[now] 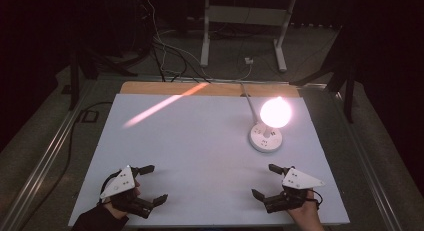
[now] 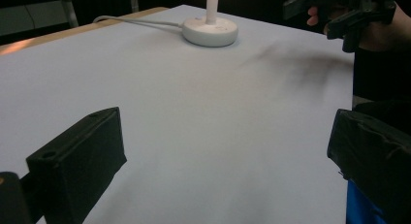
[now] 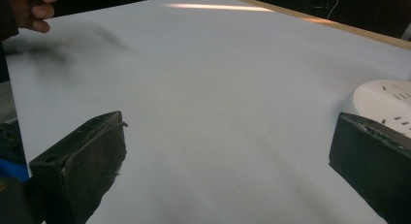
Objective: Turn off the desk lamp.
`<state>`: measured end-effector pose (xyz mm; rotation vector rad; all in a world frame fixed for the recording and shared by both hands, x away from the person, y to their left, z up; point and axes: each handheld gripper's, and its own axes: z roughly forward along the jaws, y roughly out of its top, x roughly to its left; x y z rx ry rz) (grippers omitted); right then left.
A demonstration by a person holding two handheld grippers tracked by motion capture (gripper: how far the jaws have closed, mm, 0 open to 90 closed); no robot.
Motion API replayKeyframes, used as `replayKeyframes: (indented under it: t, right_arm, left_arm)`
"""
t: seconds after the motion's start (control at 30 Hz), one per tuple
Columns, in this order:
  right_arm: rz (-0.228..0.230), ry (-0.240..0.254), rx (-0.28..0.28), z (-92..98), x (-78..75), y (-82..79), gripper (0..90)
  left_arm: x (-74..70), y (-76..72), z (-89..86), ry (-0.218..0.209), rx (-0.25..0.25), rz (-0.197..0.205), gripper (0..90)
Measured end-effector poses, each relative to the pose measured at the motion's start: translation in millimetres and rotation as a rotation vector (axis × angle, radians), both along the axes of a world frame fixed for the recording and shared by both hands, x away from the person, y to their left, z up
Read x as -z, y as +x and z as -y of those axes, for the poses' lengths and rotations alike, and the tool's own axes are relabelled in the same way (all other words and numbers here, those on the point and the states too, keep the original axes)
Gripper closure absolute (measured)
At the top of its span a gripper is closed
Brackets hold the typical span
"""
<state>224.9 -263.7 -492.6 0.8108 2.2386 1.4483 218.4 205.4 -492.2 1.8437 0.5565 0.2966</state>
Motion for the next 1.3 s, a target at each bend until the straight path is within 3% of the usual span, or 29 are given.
replayKeyframes:
  t: [0.43, 0.77, 1.3]
  right_arm:
    - [0.029, -0.041, 0.024, -0.6, 0.5, -1.6, 0.0]
    - [-0.017, -0.093, 0.016, -4.0, 1.6, -1.9, 0.0]
    - [0.007, -0.054, 0.015, -5.1, -13.5, 5.3, 0.0]
  left_arm:
    - [0.1, 1.0, -1.0, 0.0, -0.005, -0.003, 0.7]
    - [-0.5, 1.1, -1.6, 0.008, -0.016, 0.002, 0.7]
    - [0.6, 1.8, -0.5, 0.018, -0.017, 0.002, 0.7]
